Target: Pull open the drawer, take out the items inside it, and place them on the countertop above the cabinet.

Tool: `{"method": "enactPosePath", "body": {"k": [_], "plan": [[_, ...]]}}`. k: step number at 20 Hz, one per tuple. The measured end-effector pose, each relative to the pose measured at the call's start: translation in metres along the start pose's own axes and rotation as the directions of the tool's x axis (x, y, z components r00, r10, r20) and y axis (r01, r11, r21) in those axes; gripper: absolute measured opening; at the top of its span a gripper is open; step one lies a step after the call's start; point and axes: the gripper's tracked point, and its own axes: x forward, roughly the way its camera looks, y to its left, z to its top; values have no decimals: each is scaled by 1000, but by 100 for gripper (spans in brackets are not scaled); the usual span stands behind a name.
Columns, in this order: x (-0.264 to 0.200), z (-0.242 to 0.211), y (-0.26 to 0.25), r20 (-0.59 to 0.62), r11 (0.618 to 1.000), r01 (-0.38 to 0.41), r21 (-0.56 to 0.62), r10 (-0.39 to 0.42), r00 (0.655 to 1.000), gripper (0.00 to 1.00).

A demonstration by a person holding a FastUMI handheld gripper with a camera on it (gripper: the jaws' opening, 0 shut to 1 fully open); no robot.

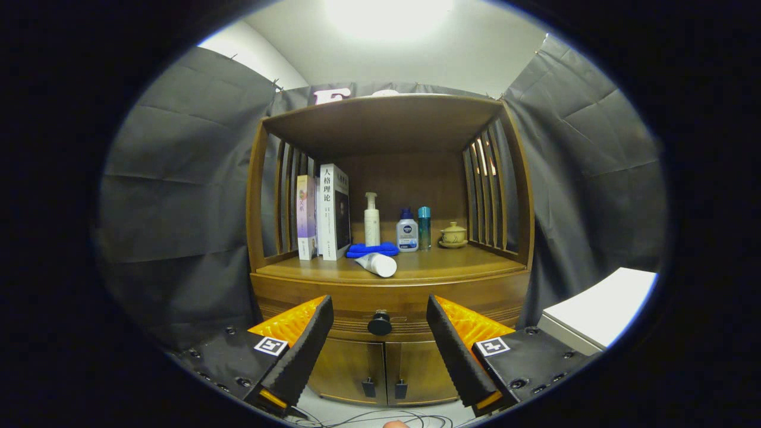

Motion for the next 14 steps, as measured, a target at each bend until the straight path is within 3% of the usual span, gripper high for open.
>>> {"method": "enactPosePath", "body": {"k": [5,14], "plan": [[-26,17,-9,35,1000,7,-20,-6,999,99],[-32,10,-2,6,1000,-14,-13,14,1000,99]]}}
